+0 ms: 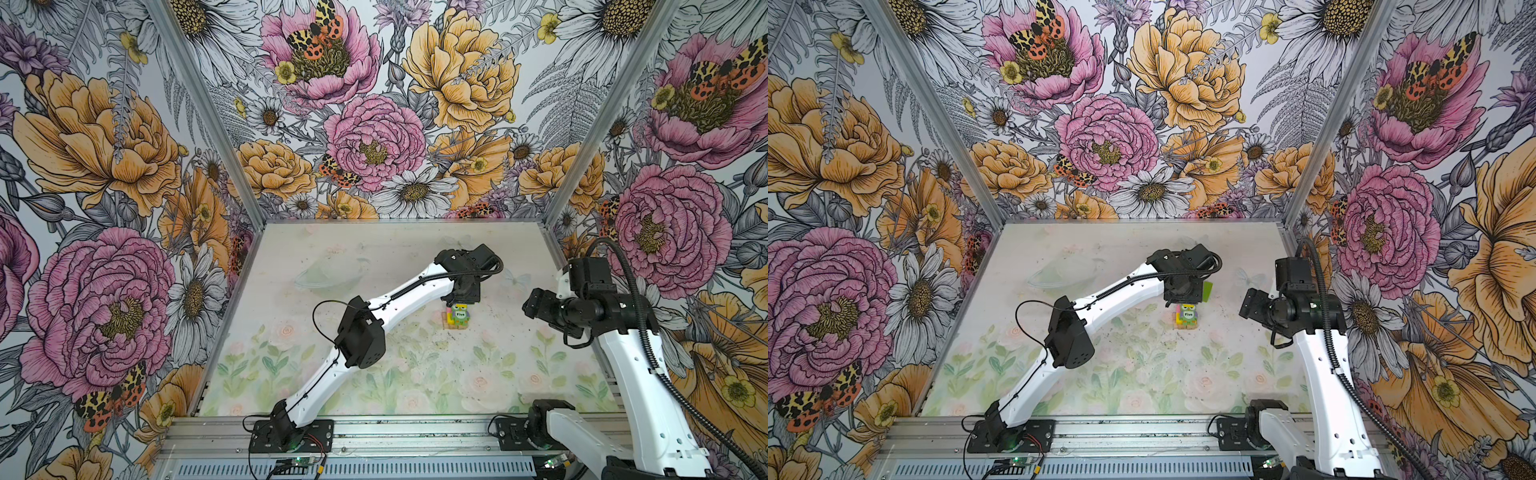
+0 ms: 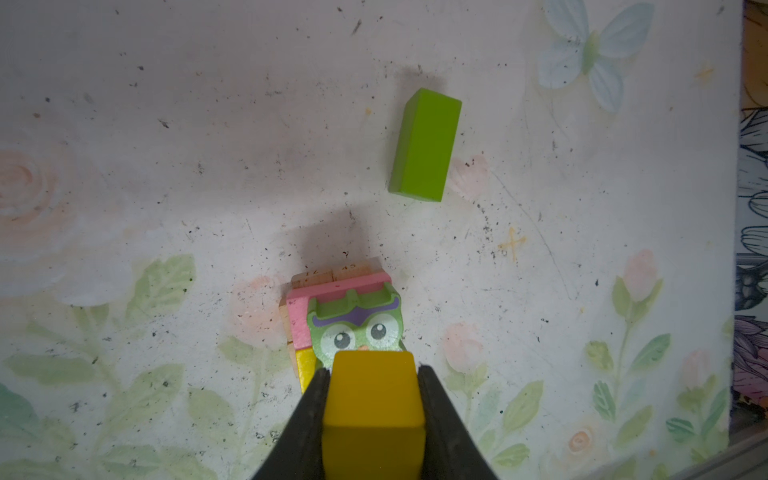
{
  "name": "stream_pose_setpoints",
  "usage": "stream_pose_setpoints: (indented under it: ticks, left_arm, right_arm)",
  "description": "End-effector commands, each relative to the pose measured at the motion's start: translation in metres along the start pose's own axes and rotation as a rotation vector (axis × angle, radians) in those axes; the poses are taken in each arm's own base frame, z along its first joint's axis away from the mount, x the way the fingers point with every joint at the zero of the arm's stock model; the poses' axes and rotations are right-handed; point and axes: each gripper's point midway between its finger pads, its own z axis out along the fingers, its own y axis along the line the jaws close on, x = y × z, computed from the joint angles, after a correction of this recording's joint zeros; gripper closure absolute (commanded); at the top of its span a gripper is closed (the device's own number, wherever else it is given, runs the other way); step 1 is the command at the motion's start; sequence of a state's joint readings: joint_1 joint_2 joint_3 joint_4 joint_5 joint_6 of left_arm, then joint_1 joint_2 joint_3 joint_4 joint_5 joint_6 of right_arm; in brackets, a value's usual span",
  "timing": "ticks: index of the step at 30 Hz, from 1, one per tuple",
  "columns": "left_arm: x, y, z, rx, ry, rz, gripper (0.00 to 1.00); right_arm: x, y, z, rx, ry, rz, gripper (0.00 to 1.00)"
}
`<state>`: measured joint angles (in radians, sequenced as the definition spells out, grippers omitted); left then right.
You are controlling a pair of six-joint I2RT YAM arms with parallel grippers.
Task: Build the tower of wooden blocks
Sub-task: 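Lower the yellow cube with the left gripper onto the owl block atop the stack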
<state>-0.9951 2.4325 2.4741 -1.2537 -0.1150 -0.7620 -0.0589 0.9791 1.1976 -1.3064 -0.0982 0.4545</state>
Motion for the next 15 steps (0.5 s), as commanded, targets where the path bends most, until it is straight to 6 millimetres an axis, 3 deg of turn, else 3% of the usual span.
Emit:
stream_pose_setpoints:
  ticks: [1, 15]
  left_arm:
    - [0.008, -0.001, 0.006, -0.004, 0.025, -0.015, 0.80]
    - [0.010, 0.010, 0.021, -0.053, 0.028, -0.018, 0.78]
  right_arm:
    - [0.002, -0.006, -0.001, 0.021, -0.012, 0.017, 0.17]
    - [0.004, -0.008, -0.006, 0.024, -0.027, 0.018, 0.17]
